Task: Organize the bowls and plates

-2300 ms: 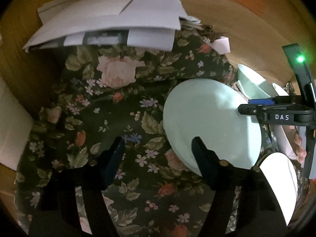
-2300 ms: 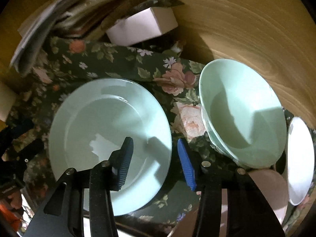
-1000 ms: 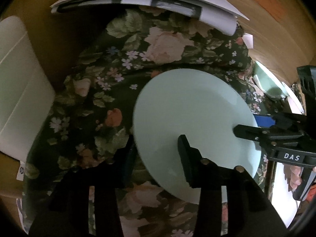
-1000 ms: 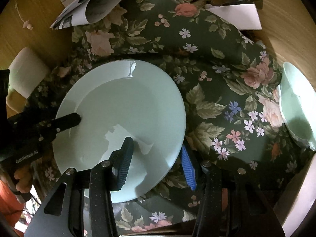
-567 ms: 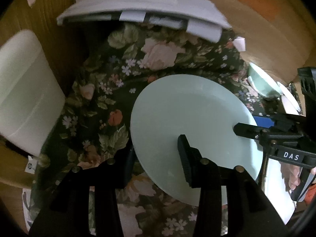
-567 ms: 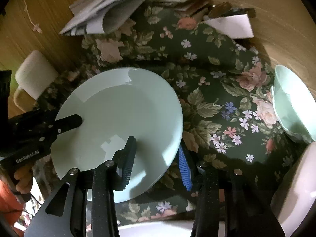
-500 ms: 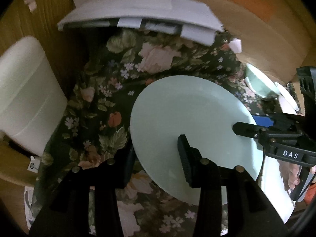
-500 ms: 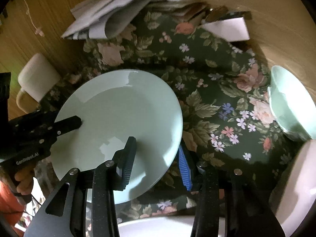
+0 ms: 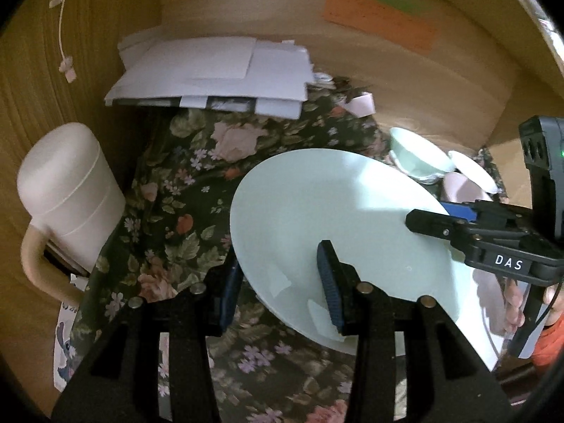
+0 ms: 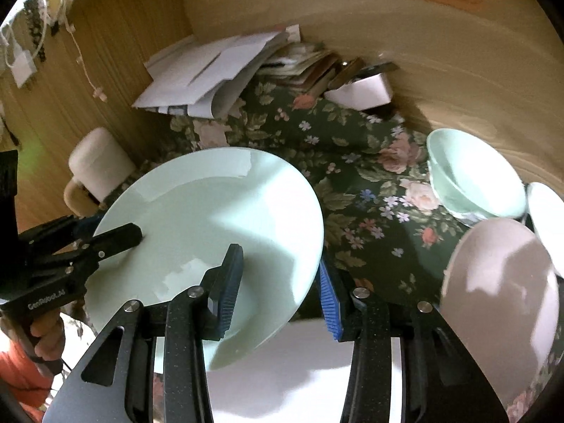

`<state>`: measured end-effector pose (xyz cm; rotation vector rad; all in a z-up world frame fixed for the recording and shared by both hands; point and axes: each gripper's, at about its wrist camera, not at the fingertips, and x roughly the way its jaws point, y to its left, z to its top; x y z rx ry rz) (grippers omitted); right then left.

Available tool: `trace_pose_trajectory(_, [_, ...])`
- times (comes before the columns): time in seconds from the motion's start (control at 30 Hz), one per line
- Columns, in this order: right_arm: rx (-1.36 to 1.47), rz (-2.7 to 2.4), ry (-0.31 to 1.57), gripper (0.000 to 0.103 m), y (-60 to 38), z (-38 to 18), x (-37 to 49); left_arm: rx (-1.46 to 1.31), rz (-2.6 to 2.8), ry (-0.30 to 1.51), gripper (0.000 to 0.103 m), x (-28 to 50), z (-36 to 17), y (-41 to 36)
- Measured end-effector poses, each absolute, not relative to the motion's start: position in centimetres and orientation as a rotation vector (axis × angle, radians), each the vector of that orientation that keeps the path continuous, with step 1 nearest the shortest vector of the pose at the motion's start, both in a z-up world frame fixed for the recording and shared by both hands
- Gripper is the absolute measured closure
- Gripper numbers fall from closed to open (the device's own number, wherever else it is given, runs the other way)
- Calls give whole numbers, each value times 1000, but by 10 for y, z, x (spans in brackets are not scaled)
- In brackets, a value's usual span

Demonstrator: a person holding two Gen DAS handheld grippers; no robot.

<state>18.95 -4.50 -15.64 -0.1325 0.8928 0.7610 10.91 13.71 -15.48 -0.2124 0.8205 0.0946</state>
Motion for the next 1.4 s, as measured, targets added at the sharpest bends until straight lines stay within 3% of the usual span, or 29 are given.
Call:
trace_pose_trajectory(0.67, [-79, 699, 776, 65, -106, -129, 136, -169, 20, 744, 61, 66, -120, 83])
trace_pose_trajectory(1.4, [5, 642, 819, 65, -160, -150, 104, -171, -65, 807, 61, 49, -145, 39])
